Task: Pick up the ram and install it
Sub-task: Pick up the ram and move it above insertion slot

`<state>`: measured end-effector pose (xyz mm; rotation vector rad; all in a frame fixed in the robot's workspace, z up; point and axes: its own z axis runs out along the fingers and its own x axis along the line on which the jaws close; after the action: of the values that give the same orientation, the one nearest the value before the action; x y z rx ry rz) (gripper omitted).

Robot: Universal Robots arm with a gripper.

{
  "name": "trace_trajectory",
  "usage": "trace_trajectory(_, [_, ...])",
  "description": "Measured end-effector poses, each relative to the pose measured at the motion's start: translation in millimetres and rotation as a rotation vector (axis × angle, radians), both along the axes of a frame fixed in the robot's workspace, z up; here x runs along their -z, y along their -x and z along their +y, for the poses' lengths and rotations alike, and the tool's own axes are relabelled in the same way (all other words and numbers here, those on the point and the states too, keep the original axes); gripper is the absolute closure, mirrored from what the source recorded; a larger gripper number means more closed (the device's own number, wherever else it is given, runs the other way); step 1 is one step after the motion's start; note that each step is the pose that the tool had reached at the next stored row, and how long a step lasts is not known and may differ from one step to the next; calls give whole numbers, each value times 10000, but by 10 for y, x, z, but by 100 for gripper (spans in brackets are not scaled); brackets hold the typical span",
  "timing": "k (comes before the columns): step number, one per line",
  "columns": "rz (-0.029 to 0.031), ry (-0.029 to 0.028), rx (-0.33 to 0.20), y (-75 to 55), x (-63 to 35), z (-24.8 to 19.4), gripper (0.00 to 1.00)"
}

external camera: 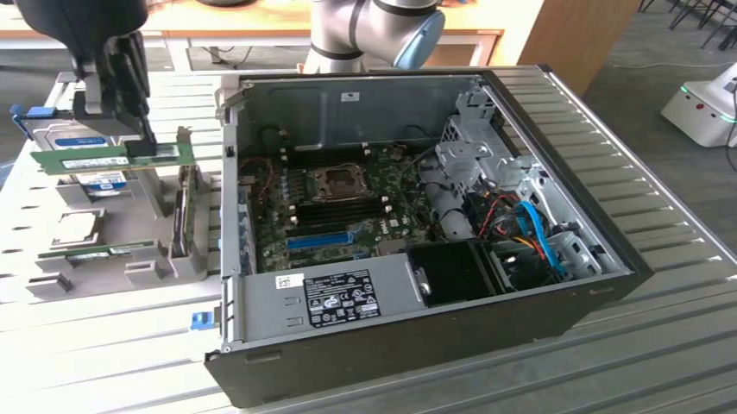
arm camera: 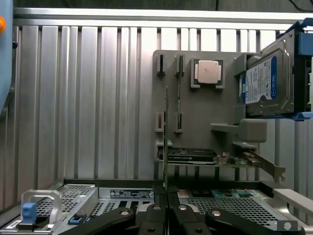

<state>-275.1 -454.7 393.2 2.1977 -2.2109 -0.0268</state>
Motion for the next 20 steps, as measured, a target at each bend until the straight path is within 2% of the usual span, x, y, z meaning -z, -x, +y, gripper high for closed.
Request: trace_trajectory(20, [1, -8, 0, -481, 0, 0, 88])
